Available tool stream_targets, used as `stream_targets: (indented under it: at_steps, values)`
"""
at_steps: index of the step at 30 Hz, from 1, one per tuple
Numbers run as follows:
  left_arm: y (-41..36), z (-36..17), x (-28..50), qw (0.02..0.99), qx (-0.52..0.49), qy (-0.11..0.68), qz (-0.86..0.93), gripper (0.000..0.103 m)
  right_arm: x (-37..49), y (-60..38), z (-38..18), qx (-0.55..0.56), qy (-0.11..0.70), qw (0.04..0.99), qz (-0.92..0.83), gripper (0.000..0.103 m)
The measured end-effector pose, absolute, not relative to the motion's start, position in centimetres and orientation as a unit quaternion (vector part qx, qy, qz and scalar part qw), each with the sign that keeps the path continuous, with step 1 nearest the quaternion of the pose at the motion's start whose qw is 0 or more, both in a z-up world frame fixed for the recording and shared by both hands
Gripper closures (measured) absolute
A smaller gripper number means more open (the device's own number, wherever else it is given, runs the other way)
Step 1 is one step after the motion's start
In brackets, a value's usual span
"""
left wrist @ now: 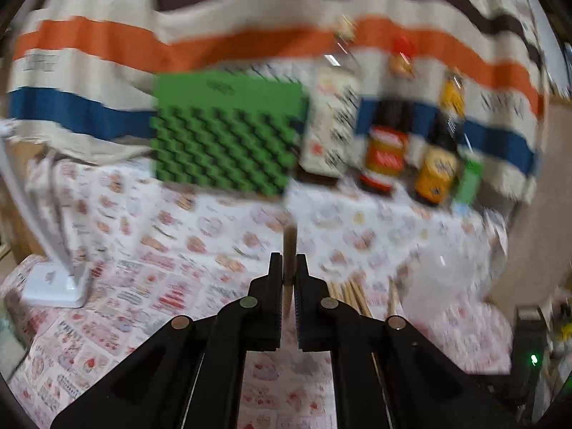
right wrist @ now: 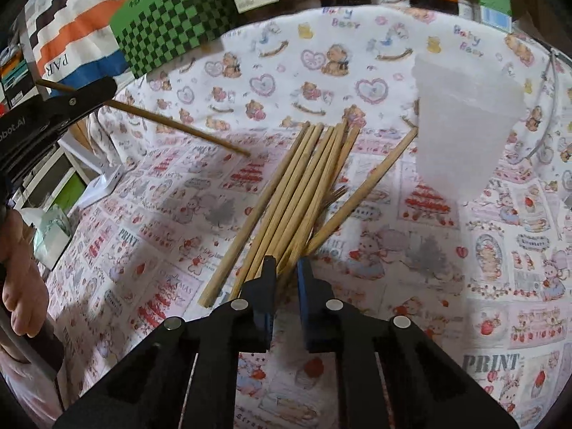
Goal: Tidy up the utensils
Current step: 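Grasp a chopstick with the right gripper while the left gripper lifts its chopstick upright, then carry the upright chopstick over the plastic cup and open the left gripper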
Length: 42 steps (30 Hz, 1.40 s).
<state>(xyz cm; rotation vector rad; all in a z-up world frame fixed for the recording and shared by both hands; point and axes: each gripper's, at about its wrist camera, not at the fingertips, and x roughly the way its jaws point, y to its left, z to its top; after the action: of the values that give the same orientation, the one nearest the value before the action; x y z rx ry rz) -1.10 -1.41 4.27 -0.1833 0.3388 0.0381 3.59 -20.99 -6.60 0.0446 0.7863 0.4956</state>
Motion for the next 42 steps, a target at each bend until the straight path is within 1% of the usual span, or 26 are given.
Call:
stream_targets:
  at_steps: [3,5,8,10,14,17,19,20,26,27,28,29,31,33,35,38,42]
  values:
    - [-0.2,4.7,-1.5,0.982,-0.107,0.149,0.043,0.098,2.7,-21.7,-5.4,0.014,0.343,0.914,0.218,0.094]
    - [0.7,4.7,-1.4,0.979,-0.126,0.154,0.041,0.098,1.5,-22.0,-4.0,-0.007,0.286,0.940,0.185,0.103]
    - [1.0,4.8,-1.3,0.978,-0.129,0.155,0.044,0.098,0.0,-22.7,-2.1,-0.018,0.214,0.965,0.154,0.103]
    - [1.0,4.8,-1.3,0.979,-0.127,0.155,0.043,0.098,-0.1,-23.8,-1.4,-0.002,0.203,0.969,0.143,0.103]
    - [0.3,4.8,-1.4,0.982,-0.112,0.151,0.036,0.098,1.4,-24.2,-1.9,0.007,0.240,0.958,0.157,0.103]
    - [-0.6,4.6,-1.6,0.985,-0.091,0.142,0.046,0.098,3.0,-24.2,-3.5,0.032,0.303,0.937,0.171,0.099]
    - [-1.0,4.6,-1.6,0.986,-0.079,0.137,0.049,0.098,4.2,-23.8,-5.0,0.041,0.347,0.920,0.176,0.081]
    - [-1.0,4.6,-1.6,0.987,-0.078,0.135,0.049,0.098,4.5,-23.6,-5.6,0.040,0.360,0.915,0.180,0.080]
    - [-1.4,4.2,-1.2,0.987,-0.063,0.141,0.053,0.098,5.3,-23.1,-7.4,0.054,0.398,0.893,0.201,0.080]
    - [-1.4,4.0,-1.1,0.986,-0.061,0.142,0.058,0.098,5.4,-23.0,-7.6,0.052,0.403,0.892,0.198,0.083]
    - [-1.5,3.9,-1.1,0.987,-0.056,0.140,0.061,0.098,5.5,-23.0,-7.7,0.050,0.407,0.892,0.191,0.096]
    - [-1.6,3.9,-1.0,0.987,-0.050,0.138,0.061,0.098,5.6,-23.1,-7.7,0.052,0.406,0.893,0.188,0.096]
    - [-1.5,3.9,-1.0,0.987,-0.054,0.138,0.058,0.098,5.4,-23.5,-7.3,0.051,0.394,0.902,0.171,0.096]
    - [-1.0,4.0,-1.0,0.986,-0.069,0.144,0.056,0.098,4.6,-24.1,-6.1,0.046,0.358,0.918,0.165,0.096]
    - [-0.4,4.1,-1.0,0.984,-0.086,0.148,0.054,0.098,3.1,-24.3,-4.3,0.023,0.296,0.944,0.143,0.096]
    - [0.2,4.3,-1.0,0.983,-0.096,0.147,0.058,0.098,1.5,-24.8,-2.5,0.014,0.233,0.962,0.140,0.096]
    - [1.1,4.4,-0.8,0.979,-0.117,0.156,0.052,0.098,1.3,-26.2,-1.4,0.040,0.214,0.964,0.149,0.096]
